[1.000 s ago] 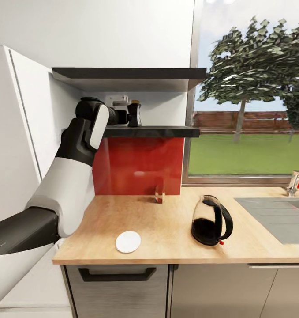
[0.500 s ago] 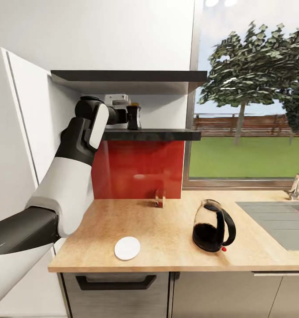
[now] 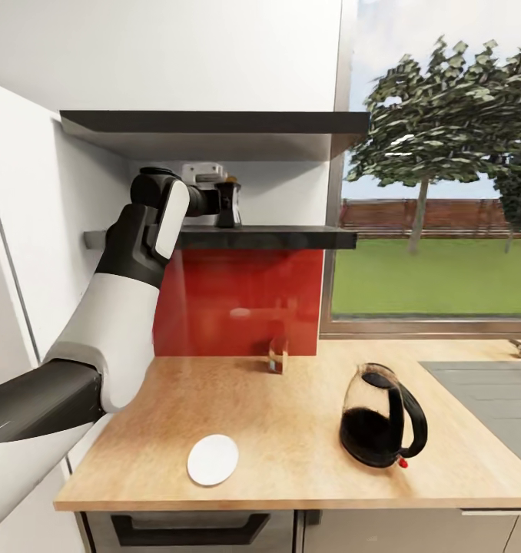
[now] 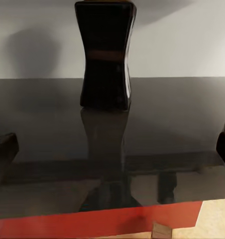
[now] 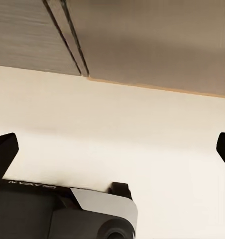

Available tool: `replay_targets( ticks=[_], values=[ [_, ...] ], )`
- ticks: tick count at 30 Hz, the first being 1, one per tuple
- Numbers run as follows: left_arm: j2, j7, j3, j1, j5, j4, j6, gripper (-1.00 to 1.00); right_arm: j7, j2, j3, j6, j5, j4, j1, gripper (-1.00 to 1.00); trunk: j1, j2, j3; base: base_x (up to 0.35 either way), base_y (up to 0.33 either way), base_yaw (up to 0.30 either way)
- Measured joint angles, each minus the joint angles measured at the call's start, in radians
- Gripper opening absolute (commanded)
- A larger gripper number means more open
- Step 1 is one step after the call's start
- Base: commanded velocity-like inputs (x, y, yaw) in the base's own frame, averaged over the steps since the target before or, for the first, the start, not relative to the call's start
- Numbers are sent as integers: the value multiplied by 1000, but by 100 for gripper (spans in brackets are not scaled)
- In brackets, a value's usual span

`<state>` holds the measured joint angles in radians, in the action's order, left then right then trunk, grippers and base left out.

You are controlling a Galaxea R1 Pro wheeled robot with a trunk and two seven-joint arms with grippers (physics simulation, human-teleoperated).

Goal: Set up a coffee station on the kitchen countertop: keep the coffee maker on the countertop, move the bottle of coffee from the kitchen shelf to the counter next to the coffee maker, place a paper coffee filter on top of the coffee maker, put the saucer next to the coffee maker with the coffee cup on the saucer, and place the electric kettle next to the coffee maker.

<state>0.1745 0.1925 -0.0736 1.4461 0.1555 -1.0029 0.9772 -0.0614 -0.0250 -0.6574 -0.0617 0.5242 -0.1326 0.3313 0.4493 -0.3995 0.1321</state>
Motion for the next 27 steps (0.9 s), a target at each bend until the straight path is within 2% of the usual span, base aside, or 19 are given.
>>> replay_targets(
  ticks=[17, 27],
  values=[
    [0, 0, 2, 0, 0, -2, -1, 100, 0, 0, 0, 0, 0, 0, 0, 100, 0, 0, 0, 81, -21, 0],
    [0, 0, 6, 0, -2, -34, 0, 100, 0, 0, 0, 0, 0, 0, 0, 100, 0, 0, 0, 54, 0, 0]
  ],
)
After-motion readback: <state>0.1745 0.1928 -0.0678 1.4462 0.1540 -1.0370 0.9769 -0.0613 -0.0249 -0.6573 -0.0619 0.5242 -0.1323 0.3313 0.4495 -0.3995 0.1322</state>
